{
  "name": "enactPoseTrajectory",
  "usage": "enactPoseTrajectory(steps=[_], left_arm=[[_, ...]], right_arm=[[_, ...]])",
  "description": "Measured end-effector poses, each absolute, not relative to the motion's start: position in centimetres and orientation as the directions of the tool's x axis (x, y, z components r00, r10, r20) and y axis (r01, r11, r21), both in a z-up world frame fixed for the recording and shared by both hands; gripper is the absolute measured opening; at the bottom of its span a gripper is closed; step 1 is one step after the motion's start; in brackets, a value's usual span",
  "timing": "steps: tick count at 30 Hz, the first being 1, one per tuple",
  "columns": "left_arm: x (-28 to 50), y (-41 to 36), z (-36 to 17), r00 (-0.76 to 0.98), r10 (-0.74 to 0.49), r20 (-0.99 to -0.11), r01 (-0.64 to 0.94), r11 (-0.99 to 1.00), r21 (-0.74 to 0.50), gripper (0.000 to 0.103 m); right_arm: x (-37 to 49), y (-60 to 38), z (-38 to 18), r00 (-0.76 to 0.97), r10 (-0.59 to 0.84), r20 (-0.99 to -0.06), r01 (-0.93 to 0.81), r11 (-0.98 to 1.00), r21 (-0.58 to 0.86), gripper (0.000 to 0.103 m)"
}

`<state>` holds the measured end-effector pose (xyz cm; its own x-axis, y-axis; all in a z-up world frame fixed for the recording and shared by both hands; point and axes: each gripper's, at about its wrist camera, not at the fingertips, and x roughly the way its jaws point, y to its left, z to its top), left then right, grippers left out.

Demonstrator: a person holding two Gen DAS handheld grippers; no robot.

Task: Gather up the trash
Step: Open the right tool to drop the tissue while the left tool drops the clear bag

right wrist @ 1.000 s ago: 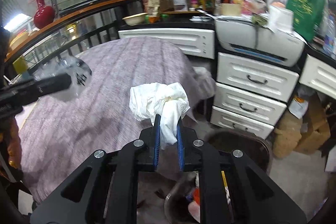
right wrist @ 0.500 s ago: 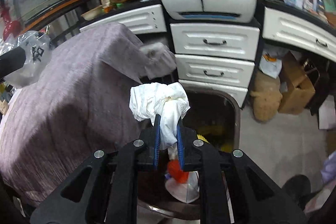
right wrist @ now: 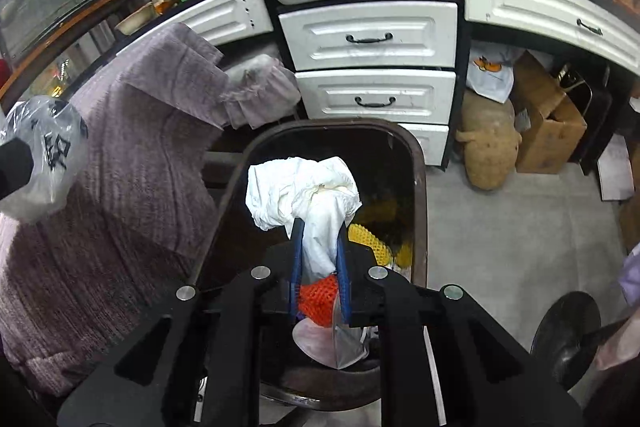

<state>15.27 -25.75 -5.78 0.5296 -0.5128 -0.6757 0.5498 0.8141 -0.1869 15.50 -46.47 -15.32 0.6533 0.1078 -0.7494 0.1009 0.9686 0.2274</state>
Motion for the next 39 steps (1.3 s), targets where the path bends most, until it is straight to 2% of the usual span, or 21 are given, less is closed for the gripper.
enactPoseTrajectory(steps=[2,4,8,11,21,37,39], left_arm=[[15.2,-26.1,-6.3,0.519,-0.512,-0.685,0.554,0.811,-0.187,0.041],[15.2,-26.4,-6.7,0.508,-0.51,-0.694,0.558,0.809,-0.186,0.041],[15.3,-27.0,-7.6,0.486,-0.508,-0.711,0.564,0.804,-0.189,0.041],[15.3,-27.6,-8.1,0.473,-0.506,-0.721,0.568,0.801,-0.19,0.041],[15.8,-29.5,-9.2,0.439,-0.502,-0.745,0.584,0.79,-0.188,0.041],[17.1,-31.7,-11.6,0.374,-0.478,-0.795,0.595,0.781,-0.19,0.042],[17.1,-31.9,-11.7,0.374,-0.479,-0.794,0.599,0.778,-0.187,0.048]], right_arm=[[15.5,-46.5,-15.8,0.645,0.105,-0.757,0.11,0.967,0.228,0.031],[15.2,-46.7,-16.4,0.638,0.096,-0.764,0.131,0.964,0.231,0.059],[14.2,-47.1,-16.8,0.643,0.079,-0.762,0.156,0.96,0.231,0.064],[13.4,-47.6,-16.6,0.648,0.053,-0.76,0.181,0.958,0.221,0.072],[11.4,-49.5,-14.8,0.697,-0.028,-0.717,0.252,0.945,0.207,0.082],[9.9,-51.1,-15.4,0.679,-0.076,-0.73,0.32,0.926,0.202,0.083],[9.9,-51.2,-15.4,0.679,-0.075,-0.731,0.322,0.925,0.204,0.083]])
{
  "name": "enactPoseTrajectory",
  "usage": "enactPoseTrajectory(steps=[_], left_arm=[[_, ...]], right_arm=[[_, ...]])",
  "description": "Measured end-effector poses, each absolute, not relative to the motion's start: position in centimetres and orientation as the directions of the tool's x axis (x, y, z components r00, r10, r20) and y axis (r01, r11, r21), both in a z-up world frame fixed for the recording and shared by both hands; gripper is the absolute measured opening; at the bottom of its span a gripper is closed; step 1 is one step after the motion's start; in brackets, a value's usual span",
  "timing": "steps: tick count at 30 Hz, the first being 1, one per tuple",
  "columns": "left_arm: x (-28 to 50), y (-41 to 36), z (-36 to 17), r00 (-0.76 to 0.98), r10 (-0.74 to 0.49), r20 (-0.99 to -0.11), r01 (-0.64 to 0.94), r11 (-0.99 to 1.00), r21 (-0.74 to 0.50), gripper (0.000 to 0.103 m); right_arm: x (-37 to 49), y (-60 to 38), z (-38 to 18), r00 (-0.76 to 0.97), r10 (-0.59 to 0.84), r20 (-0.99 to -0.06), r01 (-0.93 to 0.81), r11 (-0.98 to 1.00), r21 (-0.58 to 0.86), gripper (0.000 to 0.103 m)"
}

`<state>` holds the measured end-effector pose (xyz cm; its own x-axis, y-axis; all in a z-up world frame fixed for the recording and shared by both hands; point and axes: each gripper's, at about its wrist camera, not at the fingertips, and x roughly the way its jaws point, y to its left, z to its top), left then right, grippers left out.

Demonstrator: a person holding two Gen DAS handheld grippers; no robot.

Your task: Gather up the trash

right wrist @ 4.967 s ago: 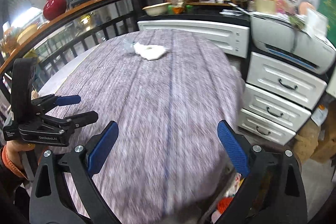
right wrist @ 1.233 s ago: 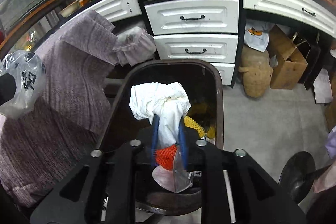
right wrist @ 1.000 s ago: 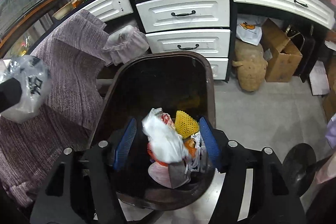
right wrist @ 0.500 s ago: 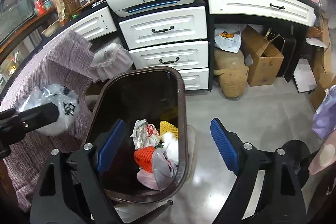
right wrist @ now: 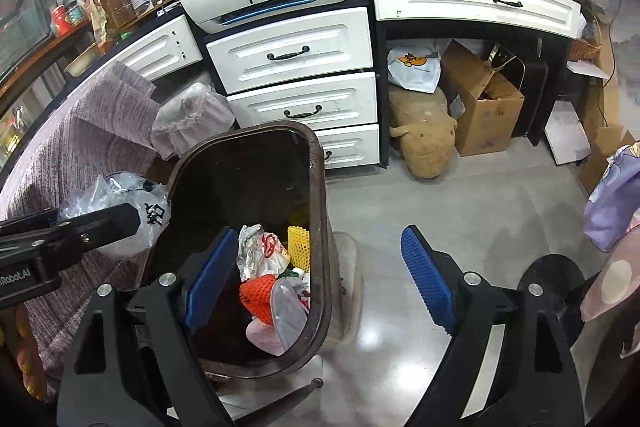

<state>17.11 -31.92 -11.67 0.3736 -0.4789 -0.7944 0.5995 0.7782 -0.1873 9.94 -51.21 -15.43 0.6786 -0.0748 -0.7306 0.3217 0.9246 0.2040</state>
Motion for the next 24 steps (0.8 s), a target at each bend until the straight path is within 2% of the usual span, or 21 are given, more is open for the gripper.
enactPoseTrajectory(steps=[1,3,5,12,20,24], left_arm=[[17.2,-32.1,-11.7,0.373,-0.478,-0.795,0.601,0.778,-0.186,0.05],[17.1,-32.1,-11.8,0.374,-0.473,-0.798,0.6,0.779,-0.181,0.065],[17.1,-32.0,-11.8,0.374,-0.478,-0.795,0.598,0.779,-0.187,0.074],[16.5,-31.1,-11.3,0.414,-0.461,-0.785,0.588,0.793,-0.156,0.092],[15.1,-30.0,-9.5,0.475,-0.477,-0.739,0.587,0.798,-0.138,0.097],[14.4,-28.9,-7.5,0.506,-0.507,-0.698,0.57,0.804,-0.17,0.097]], right_arm=[[9.9,-51.2,-15.4,0.678,-0.075,-0.731,0.323,0.924,0.205,0.083],[9.9,-51.2,-15.5,0.677,-0.078,-0.732,0.327,0.922,0.205,0.083],[9.7,-51.2,-15.4,0.678,-0.083,-0.73,0.33,0.922,0.202,0.083],[9.6,-51.1,-15.0,0.683,-0.111,-0.722,0.338,0.924,0.178,0.087],[9.4,-51.2,-14.6,0.687,-0.121,-0.716,0.341,0.924,0.172,0.091],[9.1,-51.2,-13.7,0.696,-0.132,-0.706,0.344,0.924,0.166,0.092]])
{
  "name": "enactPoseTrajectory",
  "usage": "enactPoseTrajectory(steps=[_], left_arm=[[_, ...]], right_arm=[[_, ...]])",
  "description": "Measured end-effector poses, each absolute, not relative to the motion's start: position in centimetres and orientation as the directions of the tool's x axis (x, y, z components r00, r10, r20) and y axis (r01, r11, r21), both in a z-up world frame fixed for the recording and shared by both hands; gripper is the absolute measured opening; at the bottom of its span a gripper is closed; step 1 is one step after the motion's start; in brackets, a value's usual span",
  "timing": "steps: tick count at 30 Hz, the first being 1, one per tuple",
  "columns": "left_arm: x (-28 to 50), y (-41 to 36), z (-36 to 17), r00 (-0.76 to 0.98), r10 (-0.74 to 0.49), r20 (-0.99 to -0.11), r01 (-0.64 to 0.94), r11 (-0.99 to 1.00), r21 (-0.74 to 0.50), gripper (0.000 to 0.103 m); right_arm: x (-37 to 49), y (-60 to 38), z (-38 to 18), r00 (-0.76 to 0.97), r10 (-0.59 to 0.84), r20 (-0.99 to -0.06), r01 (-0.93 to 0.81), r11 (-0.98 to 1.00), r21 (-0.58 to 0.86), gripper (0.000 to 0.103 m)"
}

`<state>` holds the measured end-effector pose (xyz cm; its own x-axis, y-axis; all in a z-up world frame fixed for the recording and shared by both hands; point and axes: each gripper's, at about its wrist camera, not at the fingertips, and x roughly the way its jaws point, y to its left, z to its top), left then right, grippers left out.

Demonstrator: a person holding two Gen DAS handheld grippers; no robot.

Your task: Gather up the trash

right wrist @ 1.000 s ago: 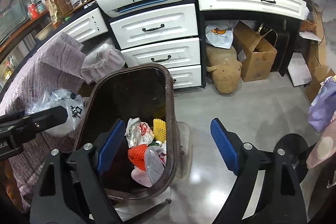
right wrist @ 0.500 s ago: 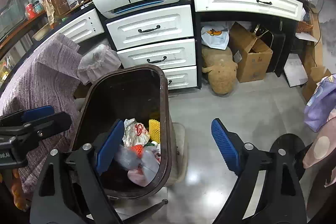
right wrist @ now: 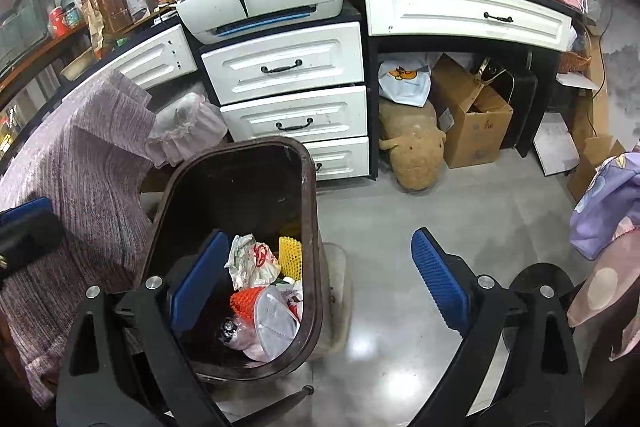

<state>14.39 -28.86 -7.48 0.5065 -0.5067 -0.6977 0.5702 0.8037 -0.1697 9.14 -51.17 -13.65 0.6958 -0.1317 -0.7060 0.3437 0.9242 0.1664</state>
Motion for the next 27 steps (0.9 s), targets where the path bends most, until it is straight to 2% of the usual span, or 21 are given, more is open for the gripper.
enactPoseTrajectory(steps=[4,8,15,16,18,21,27], left_arm=[[13.4,-27.7,-5.7,0.55,-0.513,-0.659,0.567,0.809,-0.156,0.097],[12.5,-25.9,-4.4,0.628,-0.479,-0.613,0.535,0.838,-0.107,0.097],[10.9,-19.9,-2.3,0.732,-0.429,-0.53,0.434,0.893,-0.123,0.097],[10.7,-19.0,-2.0,0.742,-0.424,-0.52,0.423,0.897,-0.129,0.097],[10.0,-16.9,-1.4,0.767,-0.412,-0.492,0.396,0.907,-0.142,0.097],[8.8,-14.5,-0.8,0.797,-0.37,-0.477,0.346,0.928,-0.141,0.097],[5.4,-12.0,0.4,0.825,-0.342,-0.45,0.353,0.934,-0.062,0.097]], right_arm=[[8.8,-50.3,-11.6,0.723,-0.16,-0.672,0.343,0.927,0.148,0.097],[8.5,-48.8,-8.3,0.768,-0.183,-0.613,0.321,0.939,0.122,0.097],[6.0,-43.8,-1.8,0.873,-0.178,-0.453,0.241,0.967,0.084,0.097],[5.2,-42.9,-0.9,0.895,-0.183,-0.408,0.234,0.969,0.079,0.097],[3.6,-41.3,0.6,0.926,-0.175,-0.333,0.216,0.972,0.089,0.097],[1.8,-39.1,1.9,0.953,-0.128,-0.275,0.165,0.979,0.118,0.097],[0.2,-34.5,2.6,0.962,-0.079,-0.263,0.101,0.993,0.069,0.097]])
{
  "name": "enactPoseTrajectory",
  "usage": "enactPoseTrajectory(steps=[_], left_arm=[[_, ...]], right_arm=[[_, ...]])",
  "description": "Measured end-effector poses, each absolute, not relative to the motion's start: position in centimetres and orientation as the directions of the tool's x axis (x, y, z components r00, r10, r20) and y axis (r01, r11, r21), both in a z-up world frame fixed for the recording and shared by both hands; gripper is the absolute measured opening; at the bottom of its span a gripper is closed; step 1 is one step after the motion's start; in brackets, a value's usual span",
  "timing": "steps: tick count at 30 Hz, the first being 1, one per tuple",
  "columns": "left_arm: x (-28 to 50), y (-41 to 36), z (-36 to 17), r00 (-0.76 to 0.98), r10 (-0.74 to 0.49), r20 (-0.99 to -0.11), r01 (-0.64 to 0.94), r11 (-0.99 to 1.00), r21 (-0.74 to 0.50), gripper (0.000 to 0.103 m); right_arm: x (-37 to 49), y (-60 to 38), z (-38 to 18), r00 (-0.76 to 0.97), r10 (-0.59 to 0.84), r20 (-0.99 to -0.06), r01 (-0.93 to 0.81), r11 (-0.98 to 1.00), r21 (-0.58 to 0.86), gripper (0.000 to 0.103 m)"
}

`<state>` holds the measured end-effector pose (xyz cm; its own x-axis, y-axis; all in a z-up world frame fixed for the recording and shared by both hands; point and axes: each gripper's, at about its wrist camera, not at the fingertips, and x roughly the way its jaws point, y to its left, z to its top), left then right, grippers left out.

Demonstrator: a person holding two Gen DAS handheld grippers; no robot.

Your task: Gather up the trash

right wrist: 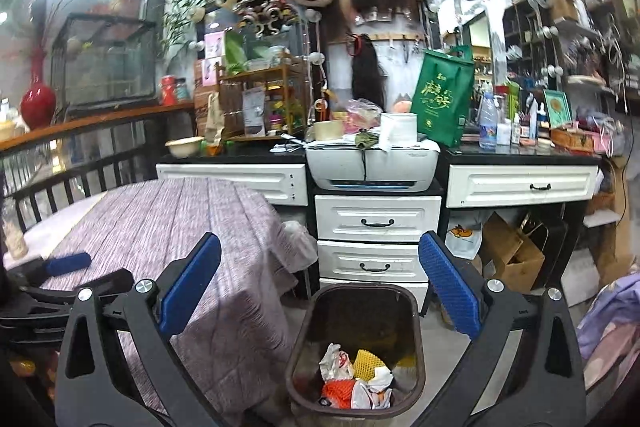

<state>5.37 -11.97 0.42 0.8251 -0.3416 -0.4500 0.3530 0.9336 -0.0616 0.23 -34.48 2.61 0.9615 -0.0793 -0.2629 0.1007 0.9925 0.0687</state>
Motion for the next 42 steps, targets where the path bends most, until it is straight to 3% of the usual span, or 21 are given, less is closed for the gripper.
enactPoseTrajectory(steps=[6,15,23,42], left_arm=[[2.1,-11.3,1.1,0.864,-0.29,-0.412,0.341,0.939,0.054,0.098],[-0.9,-8.7,1.5,0.871,-0.324,-0.371,0.326,0.944,-0.058,0.098],[-1.9,-8.8,1.3,0.893,-0.31,-0.326,0.309,0.949,-0.056,0.098],[-1.9,-7.5,0.6,0.902,-0.286,-0.322,0.269,0.958,-0.098,0.098]], right_arm=[[-1.0,-32.6,2.4,0.954,-0.036,-0.297,0.072,0.991,0.109,0.097],[-4.3,-30.5,1.8,0.966,-0.114,-0.234,0.128,0.991,0.048,0.097],[-6.3,-29.2,1.4,0.979,-0.12,-0.166,0.124,0.992,0.013,0.097],[-4.9,-29.6,0.1,0.975,-0.097,-0.201,0.101,0.995,0.011,0.097]])
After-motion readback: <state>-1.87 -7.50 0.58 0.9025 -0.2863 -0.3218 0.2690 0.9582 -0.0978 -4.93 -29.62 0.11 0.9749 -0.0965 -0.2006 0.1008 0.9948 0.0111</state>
